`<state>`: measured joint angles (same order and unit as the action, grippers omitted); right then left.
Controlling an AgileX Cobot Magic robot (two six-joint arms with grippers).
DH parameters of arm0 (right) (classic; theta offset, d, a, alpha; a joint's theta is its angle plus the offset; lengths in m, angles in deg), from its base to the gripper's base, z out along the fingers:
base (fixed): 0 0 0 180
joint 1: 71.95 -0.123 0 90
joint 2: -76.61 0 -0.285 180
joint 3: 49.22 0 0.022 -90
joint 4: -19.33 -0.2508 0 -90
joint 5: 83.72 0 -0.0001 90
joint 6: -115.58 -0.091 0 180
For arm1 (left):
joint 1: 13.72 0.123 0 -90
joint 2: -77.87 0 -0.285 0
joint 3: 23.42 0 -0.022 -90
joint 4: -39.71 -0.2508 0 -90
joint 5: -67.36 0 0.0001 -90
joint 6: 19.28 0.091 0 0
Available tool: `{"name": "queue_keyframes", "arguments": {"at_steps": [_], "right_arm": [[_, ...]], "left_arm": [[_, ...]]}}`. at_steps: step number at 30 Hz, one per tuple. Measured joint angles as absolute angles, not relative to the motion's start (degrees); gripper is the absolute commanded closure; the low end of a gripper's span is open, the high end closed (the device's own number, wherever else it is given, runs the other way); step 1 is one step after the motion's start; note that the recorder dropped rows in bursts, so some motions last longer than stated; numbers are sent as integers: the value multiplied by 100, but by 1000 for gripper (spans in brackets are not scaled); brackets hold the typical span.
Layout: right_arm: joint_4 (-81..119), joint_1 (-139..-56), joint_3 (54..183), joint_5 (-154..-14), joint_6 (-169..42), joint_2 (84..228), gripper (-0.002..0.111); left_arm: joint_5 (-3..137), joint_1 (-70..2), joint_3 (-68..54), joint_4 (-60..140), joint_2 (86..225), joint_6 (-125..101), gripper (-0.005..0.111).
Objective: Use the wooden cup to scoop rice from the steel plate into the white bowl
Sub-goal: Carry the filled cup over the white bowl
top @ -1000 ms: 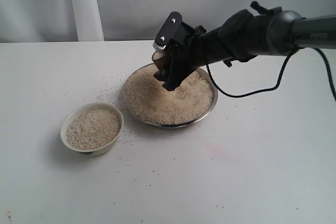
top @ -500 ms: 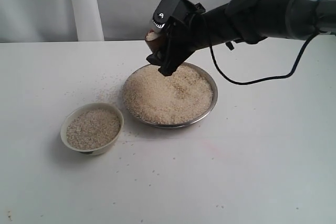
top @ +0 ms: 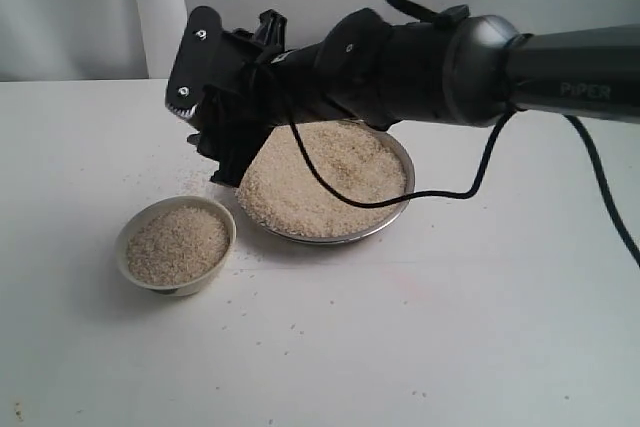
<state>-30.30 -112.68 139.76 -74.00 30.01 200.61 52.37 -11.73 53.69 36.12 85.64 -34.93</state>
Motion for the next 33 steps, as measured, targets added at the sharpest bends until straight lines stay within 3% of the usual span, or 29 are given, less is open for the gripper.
{"name": "queue_keyframes", "arguments": {"at_steps": [17, 33], "right_arm": [[-1703, -11967, 13976, -8372, 3079, 20671, 108], [-1639, -12242, 13976, -9142, 4904, 20965, 108]], "left_arm": [[5237, -1173, 5369, 3612, 8564, -3493, 107], [5237, -1173, 5369, 3612, 8564, -3493, 107]]}}
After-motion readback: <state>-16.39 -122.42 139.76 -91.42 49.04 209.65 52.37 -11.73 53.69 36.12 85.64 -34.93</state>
